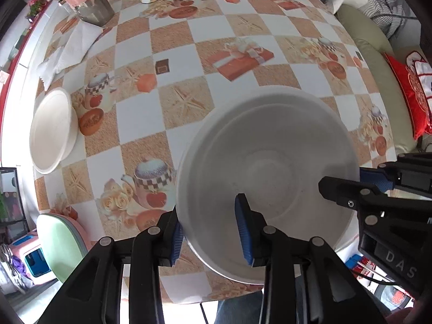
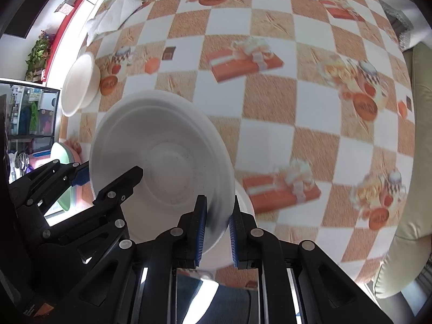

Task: Organize plates and bowls
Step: 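Carry the plate with both grippers and lower it onto the white plates, then open both grippers and withdraw from the plate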

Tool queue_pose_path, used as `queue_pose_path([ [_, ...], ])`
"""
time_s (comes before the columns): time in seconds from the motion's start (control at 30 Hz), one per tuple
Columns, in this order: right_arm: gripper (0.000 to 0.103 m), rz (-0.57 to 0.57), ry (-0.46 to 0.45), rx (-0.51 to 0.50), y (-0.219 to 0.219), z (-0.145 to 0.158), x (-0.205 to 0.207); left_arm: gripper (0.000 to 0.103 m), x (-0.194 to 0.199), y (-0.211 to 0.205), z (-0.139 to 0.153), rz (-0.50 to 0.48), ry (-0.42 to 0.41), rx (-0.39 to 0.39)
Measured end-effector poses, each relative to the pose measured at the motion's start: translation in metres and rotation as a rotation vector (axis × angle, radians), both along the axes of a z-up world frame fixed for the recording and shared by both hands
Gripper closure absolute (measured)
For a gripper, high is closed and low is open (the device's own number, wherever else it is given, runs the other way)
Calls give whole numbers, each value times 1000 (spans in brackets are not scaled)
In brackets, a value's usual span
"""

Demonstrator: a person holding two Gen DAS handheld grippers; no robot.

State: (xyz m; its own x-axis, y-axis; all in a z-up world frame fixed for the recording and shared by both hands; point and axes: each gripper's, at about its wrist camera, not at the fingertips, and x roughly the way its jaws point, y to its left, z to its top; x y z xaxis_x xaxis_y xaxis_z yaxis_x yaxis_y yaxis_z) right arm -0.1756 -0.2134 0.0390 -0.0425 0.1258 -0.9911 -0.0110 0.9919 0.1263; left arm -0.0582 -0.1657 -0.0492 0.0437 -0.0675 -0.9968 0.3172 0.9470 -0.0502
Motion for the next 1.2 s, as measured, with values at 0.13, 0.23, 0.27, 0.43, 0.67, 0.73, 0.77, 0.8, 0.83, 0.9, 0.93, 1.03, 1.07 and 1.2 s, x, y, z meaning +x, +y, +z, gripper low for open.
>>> queue_pose_path([
  [0.13,86,-27,41,-13,-7,-10,-22,65,-14,-11,-13,-59,53,4],
  [0.23,86,-53,65,-21,-14,-17,-34,65,-18,-15,-19,-68,80,-3],
  [0.27,86,-59,69,-25,-15,-19,-36,65,-18,-16,-19,-70,77,-1],
  [0.43,86,-74,66,-41,-16,-25,-39,53,-19,-17,-19,-74,70,10],
  [0.67,71,-82,77,-73,-13,-29,-39,26,-18,-7,-13,-35,42,24],
  [0.73,42,-92,71,-107,-15,-28,-38,24,-18,-2,-12,-20,45,18],
  [0.77,33,-94,62,-116,-16,-26,-38,24,-18,0,-13,-10,49,17],
  [0.8,33,-95,52,-114,-18,-25,-37,24,-18,3,-13,-1,52,16],
  [0.83,33,-99,48,-112,-19,-23,-36,24,-18,4,-13,7,54,15],
  [0.9,26,-112,42,-131,-21,-22,-35,24,-19,9,-13,20,54,17],
  [0.93,16,-118,32,-143,-21,-20,-35,24,-19,11,-13,26,55,19],
  [1.03,15,-99,10,-159,-19,-15,-33,24,-19,14,-13,38,56,17],
  [1.07,15,-91,6,-164,-16,-14,-32,24,-19,15,-12,39,53,17],
  [1.2,15,-64,-9,-165,-3,-10,-31,24,-19,18,-9,47,41,12],
])
